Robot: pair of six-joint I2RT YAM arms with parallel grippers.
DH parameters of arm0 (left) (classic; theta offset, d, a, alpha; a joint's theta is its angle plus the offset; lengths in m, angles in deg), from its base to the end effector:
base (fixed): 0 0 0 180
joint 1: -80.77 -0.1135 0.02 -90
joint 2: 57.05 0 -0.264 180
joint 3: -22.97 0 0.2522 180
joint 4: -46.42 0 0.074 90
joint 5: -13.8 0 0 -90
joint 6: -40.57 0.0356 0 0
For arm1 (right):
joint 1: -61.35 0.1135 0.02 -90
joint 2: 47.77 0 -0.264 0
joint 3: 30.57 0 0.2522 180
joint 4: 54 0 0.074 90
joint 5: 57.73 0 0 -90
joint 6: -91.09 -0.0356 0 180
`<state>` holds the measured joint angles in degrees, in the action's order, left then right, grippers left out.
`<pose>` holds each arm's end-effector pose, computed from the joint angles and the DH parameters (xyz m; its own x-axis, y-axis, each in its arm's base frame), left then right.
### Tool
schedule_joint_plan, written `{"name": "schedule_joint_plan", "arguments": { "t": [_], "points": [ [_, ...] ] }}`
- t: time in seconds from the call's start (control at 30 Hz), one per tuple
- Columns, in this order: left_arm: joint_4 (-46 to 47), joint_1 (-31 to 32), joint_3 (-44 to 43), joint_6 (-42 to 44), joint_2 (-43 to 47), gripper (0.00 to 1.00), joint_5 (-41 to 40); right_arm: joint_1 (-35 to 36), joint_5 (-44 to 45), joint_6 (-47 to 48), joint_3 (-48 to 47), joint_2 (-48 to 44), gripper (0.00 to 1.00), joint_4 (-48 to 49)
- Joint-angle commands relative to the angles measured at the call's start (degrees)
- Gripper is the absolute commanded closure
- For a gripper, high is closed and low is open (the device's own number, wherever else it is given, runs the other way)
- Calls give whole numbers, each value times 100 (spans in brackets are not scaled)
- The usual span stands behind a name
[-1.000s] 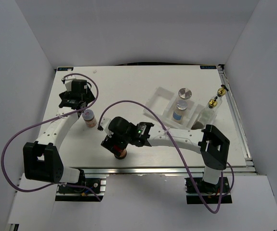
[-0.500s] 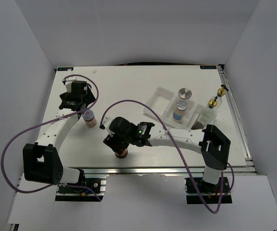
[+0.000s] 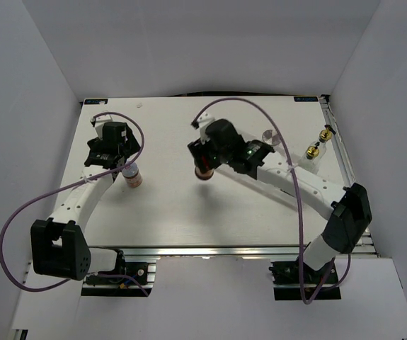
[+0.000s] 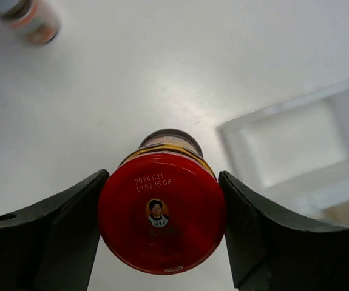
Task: Organize the condiment bottles
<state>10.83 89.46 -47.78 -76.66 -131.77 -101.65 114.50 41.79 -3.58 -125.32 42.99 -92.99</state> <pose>0.2829 -0.0278 0.2831 -0.4724 -0.3458 -0.8107 -0.4580 0.8822 -0.1094 0.2233 0.2881 0.3324 -0.4005 -0.4005 -0.8242 -0.6776 0.7349 -0.0279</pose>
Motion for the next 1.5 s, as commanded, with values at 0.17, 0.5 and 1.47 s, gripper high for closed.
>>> {"name": "schedule_joint_plan", "arguments": {
  "t": [0.17,0.5,1.47],
  "points": [
    [179,-43,13,-20,203,2,128,-1253,516,492,-1322,248,100,466],
    [135,-34,-67,-81,-60,2,137,-2115,543,757,-2552,1365,100,151],
    [-156,-34,65,-547,54,2,-153,-2634,648,185,-2228,2314,93,484]
  ]
}}
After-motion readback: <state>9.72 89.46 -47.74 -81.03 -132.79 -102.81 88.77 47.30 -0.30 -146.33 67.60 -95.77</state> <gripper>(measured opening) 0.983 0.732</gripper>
